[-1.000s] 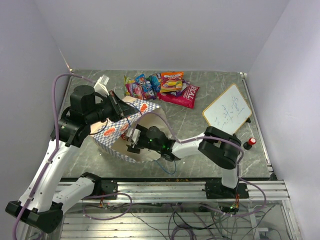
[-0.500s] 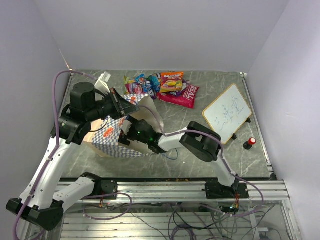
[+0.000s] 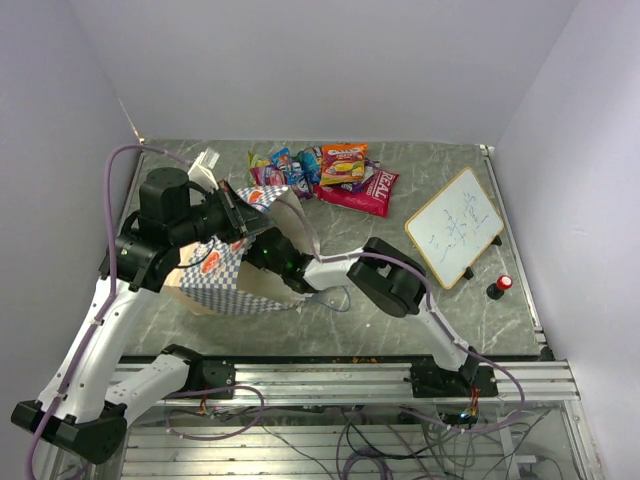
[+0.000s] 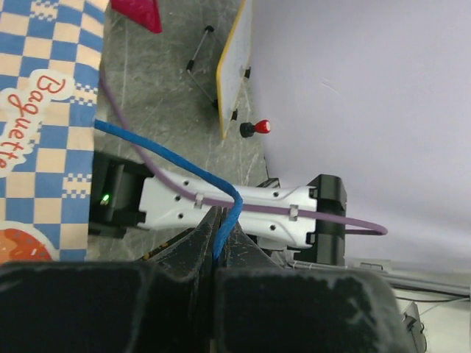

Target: Take the snacks out of the paper bag

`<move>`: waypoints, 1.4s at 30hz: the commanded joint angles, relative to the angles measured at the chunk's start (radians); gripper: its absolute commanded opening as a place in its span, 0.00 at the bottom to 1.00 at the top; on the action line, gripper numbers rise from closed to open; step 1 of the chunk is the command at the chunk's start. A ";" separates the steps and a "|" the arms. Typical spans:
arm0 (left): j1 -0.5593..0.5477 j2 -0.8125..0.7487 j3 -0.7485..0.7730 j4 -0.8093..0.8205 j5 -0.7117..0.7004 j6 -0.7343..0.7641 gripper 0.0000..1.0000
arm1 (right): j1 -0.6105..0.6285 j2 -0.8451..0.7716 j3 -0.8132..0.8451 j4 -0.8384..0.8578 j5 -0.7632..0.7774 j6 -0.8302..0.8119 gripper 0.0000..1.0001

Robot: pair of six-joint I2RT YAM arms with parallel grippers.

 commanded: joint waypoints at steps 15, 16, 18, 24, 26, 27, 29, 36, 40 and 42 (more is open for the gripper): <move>-0.001 0.012 -0.008 -0.180 -0.198 0.047 0.07 | -0.022 -0.471 -0.468 -0.001 -0.053 -0.001 0.00; 0.000 0.011 -0.014 -0.174 -0.197 0.044 0.07 | -0.019 -0.495 -0.497 0.003 -0.065 0.003 0.00; 0.000 0.012 -0.023 -0.162 -0.193 0.036 0.07 | -0.016 -0.541 -0.543 0.009 -0.081 0.011 0.00; 0.002 0.035 -0.016 -0.101 -0.146 0.015 0.07 | 0.002 -0.654 -0.613 -0.060 -0.115 0.018 0.00; 0.002 0.050 0.005 -0.082 -0.135 0.013 0.07 | 0.003 -0.687 -0.616 -0.114 -0.109 0.017 0.00; 0.002 0.057 0.020 -0.072 -0.127 0.013 0.07 | 0.003 -0.704 -0.616 -0.143 -0.113 0.015 0.00; 0.002 0.068 0.048 -0.046 -0.113 0.010 0.07 | 0.003 -0.734 -0.617 -0.208 -0.137 0.011 0.00; 0.004 0.110 0.153 0.066 -0.062 -0.007 0.07 | 0.003 -0.797 -0.599 -0.426 -0.148 0.010 0.00; 0.003 0.137 0.200 0.058 -0.086 -0.014 0.07 | 0.004 -0.929 -0.614 -0.461 -0.103 0.032 0.00; 0.005 0.175 0.242 -0.003 -0.107 -0.005 0.07 | 0.004 -0.987 -0.586 -0.507 -0.069 0.031 0.00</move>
